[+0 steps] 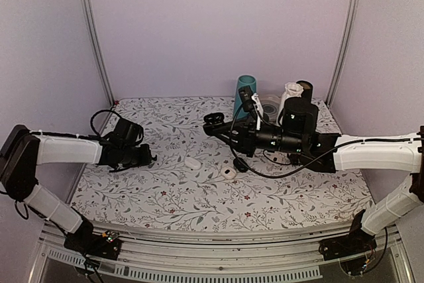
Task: Insert the wireless bluetooth earbuds into the charging case
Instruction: Pick up the left earbud from the center of the board.
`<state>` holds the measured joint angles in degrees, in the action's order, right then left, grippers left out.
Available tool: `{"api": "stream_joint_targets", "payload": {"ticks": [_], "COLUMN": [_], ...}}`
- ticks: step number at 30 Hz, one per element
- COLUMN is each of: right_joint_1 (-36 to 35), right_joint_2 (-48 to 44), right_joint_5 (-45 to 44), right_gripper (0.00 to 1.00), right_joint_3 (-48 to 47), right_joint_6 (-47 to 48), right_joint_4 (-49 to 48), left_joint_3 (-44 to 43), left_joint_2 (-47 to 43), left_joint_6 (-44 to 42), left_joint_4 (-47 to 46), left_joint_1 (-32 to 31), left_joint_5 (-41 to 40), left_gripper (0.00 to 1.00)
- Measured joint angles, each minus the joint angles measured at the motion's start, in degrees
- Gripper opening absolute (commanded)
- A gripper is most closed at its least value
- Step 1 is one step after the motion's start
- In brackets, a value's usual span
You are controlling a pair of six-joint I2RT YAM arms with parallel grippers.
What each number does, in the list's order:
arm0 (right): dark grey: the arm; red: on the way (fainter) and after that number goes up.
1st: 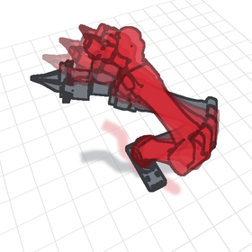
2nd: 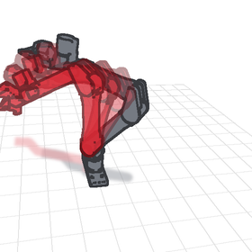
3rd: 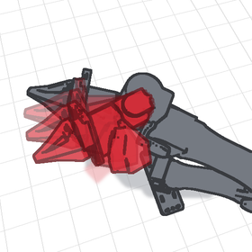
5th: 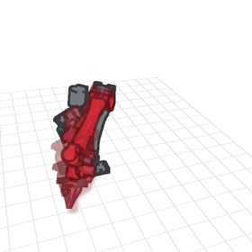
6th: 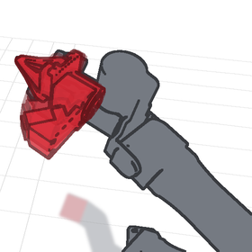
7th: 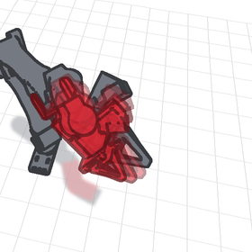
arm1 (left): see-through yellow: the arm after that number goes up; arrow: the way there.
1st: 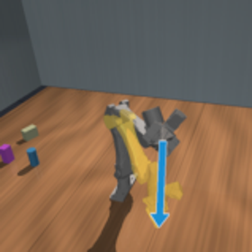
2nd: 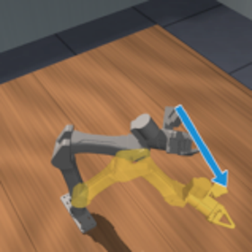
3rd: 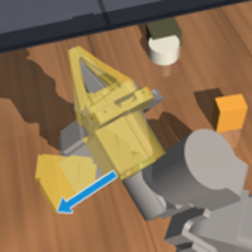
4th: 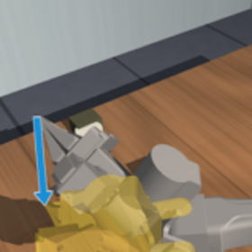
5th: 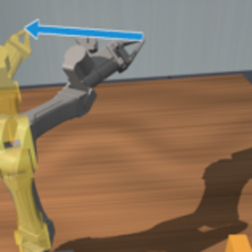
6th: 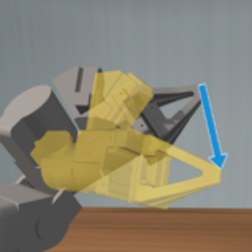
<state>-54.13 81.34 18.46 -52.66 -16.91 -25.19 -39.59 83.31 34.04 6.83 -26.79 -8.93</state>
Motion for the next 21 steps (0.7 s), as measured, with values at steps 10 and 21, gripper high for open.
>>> {"api": "stream_joint_targets", "payload": {"ticks": [10, 21], "right_joint_1": [0.15, 0.20], "right_joint_2": [-0.57, -1.86], "right_joint_5": [0.00, 0.02], "right_gripper": [0.03, 0.03], "right_joint_3": [0.48, 1.01], "right_joint_6": [0.00, 0.00], "right_joint_4": [0.46, 0.79], "left_joint_3": [-2.10, -4.42], "left_joint_2": [6.88, 12.59], "left_joint_6": [-1.22, -2.47], "left_joint_4": [-0.59, -1.73], "left_joint_1": [0.63, 0.92], "left_joint_5": [-2.08, -4.13], "left_gripper": [0.24, 0.25]}}
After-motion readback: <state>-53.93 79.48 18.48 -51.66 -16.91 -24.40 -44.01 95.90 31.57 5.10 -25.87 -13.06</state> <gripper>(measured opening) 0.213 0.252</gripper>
